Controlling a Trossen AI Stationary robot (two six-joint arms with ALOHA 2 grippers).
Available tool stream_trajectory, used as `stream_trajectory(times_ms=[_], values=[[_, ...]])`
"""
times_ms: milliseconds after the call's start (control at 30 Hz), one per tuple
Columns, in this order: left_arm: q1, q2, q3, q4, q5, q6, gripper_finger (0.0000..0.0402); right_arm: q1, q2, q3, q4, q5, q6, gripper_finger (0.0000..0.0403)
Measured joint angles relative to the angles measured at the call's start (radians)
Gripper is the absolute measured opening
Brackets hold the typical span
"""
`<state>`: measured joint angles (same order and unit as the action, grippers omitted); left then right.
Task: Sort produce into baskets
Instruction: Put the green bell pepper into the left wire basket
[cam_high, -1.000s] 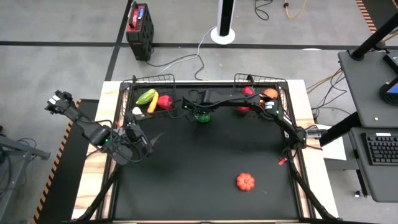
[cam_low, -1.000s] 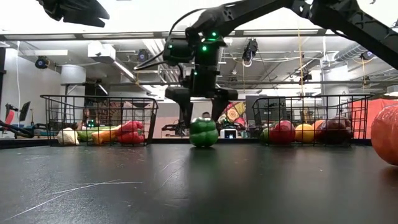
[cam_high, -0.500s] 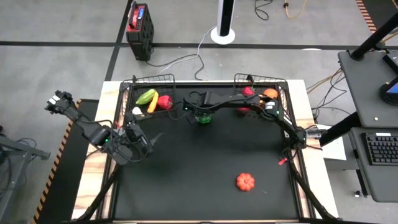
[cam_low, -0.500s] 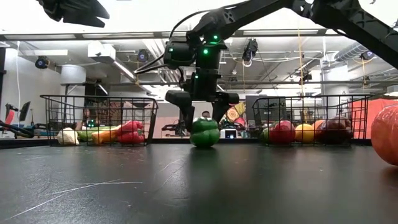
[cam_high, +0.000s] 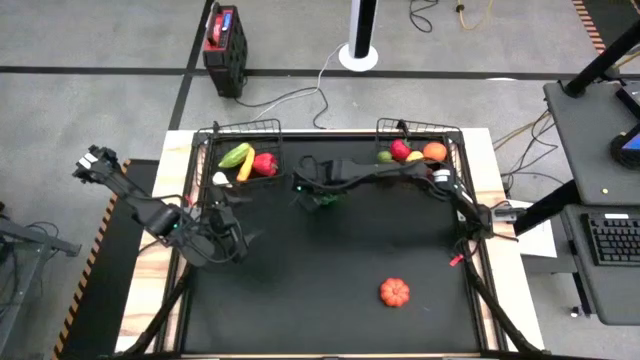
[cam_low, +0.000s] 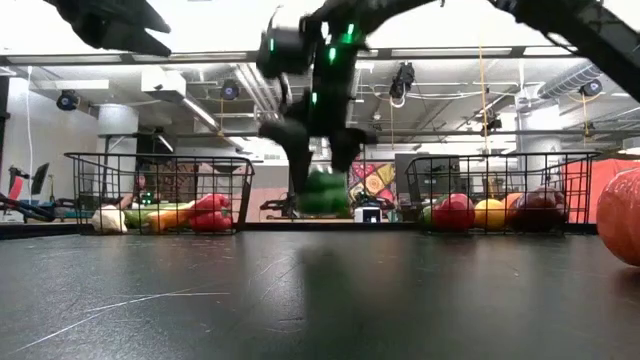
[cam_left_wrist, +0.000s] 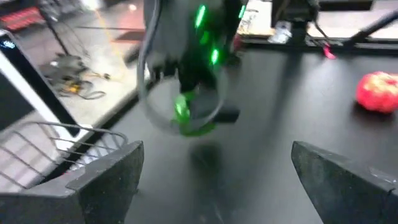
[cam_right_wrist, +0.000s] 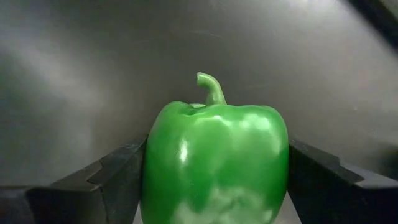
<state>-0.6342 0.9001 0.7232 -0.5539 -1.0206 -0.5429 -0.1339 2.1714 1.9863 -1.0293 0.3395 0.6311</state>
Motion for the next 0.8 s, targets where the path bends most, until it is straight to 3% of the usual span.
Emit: stream_trajectory(times_ms=[200, 367, 600, 800], values=[[0.000, -0.008, -0.108, 0.170, 0.049, 0.011, 0.0389, 0.103, -0.122, -0.112, 0.096, 0.050, -0.043, 0.0310], [0.000, -0.013, -0.212, 0.463, 0.115, 0.131, 0.0389, 0.170, -0.306, -0.350, 0.395, 0.047, -0.103, 0.0313], [0.000, -0.005, -0.335, 0.936, 0.204, 0.361, 0.0389, 0.253, -0.523, -0.786, 1.105, 0.045, -0.266, 0.0318], [0.001, -0.003, -0.352, 1.004, 0.223, 0.388, 0.0389, 0.315, -0.529, -1.057, 1.792, 0.013, -0.503, 0.0320]])
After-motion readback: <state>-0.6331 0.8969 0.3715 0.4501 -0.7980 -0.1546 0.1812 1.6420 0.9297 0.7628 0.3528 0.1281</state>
